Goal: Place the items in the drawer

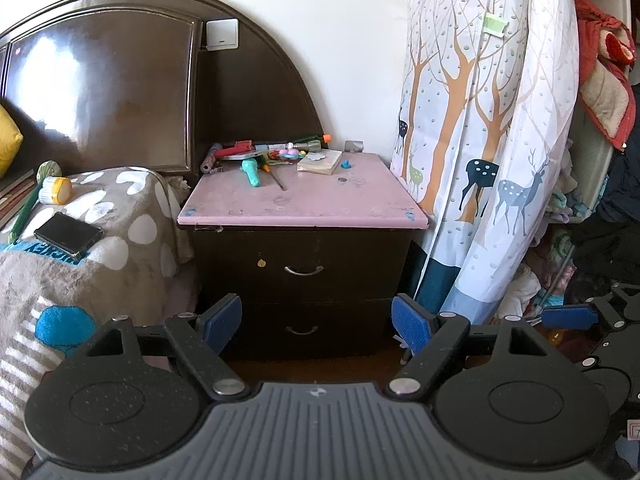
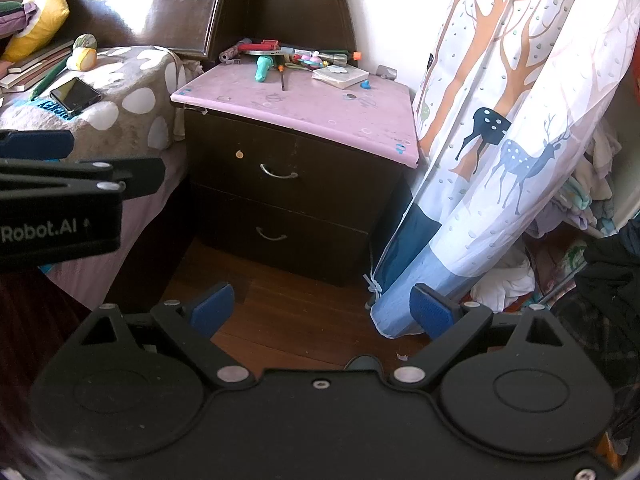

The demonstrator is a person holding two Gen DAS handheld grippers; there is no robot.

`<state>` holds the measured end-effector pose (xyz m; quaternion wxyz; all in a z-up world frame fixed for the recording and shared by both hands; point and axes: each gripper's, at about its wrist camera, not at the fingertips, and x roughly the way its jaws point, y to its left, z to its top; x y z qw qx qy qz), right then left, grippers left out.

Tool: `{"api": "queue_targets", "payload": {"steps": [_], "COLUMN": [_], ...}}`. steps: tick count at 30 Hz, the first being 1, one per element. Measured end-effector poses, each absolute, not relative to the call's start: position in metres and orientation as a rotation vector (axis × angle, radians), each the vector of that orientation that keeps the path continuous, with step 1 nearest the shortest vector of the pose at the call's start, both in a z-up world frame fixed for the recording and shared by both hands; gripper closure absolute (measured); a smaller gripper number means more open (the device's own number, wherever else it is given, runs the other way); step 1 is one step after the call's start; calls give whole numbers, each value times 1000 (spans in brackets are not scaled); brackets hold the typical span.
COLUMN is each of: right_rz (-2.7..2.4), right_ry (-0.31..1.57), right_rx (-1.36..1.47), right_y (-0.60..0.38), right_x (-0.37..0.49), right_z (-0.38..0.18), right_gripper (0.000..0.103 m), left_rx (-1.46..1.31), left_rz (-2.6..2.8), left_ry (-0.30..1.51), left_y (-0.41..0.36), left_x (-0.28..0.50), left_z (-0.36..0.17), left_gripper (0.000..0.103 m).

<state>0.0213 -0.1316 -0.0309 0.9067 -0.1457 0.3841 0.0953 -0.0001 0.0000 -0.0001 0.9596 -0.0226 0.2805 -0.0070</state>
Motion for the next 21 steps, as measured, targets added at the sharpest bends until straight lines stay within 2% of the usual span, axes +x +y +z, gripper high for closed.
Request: {"api": "queue_targets", "payload": {"steps": [21], "right_rz": [192], "right_ry": [797], "right_rx": [-301], "right_y": [-133], "right_x": [22], "right_z": [-32], "right_gripper": [7], "left_rx": [-43], "left_rz": [-13], "left_ry": [581], "left_y": [5], "left_x": [-1], "left_z": [-3], "left_gripper": [21]}}
